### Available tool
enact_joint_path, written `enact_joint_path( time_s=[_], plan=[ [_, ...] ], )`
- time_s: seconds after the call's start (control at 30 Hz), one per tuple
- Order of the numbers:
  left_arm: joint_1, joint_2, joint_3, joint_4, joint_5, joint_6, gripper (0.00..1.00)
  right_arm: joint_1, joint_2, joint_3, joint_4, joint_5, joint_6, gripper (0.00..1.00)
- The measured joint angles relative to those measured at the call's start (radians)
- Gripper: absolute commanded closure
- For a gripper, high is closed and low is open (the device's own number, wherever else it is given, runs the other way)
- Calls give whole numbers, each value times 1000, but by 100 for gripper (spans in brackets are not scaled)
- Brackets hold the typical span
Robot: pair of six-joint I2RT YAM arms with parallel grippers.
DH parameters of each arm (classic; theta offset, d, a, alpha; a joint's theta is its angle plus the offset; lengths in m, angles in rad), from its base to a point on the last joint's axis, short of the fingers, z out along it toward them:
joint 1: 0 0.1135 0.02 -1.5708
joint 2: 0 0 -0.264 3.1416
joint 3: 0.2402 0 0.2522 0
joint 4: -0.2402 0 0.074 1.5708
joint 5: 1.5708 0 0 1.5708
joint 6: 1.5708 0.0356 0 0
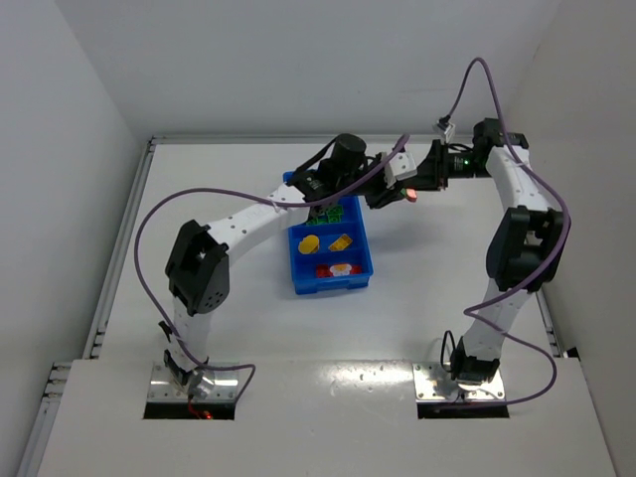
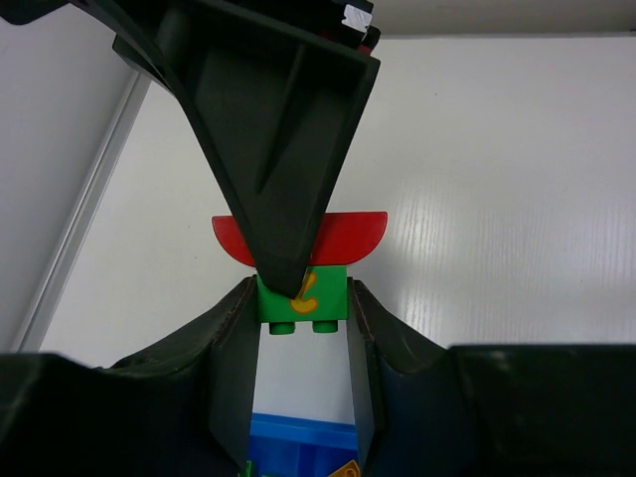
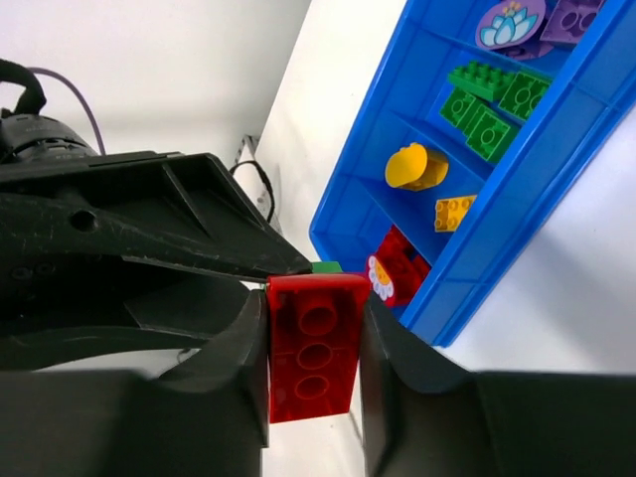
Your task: Sort the legos into containers by color
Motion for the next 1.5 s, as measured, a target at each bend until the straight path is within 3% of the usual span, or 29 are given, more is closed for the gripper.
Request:
enact_joint_path(
  time_s=[0.27,0.77,1.07,1.5],
  plan=[
    [2,0,-7,5,3,4,95,-5,2,0,-8,-5,2,100],
    [3,-70,-153,151,16,8,95,-26,2,-12,-53,-61,10,100],
    [116,-138,-254,27,-45,23,96,-162,2,-12,-42,-45,10,100],
    [222,-150,-264,-84,-69,-34,95,-117,-39,-11,-55,53,-36,100]
  ],
)
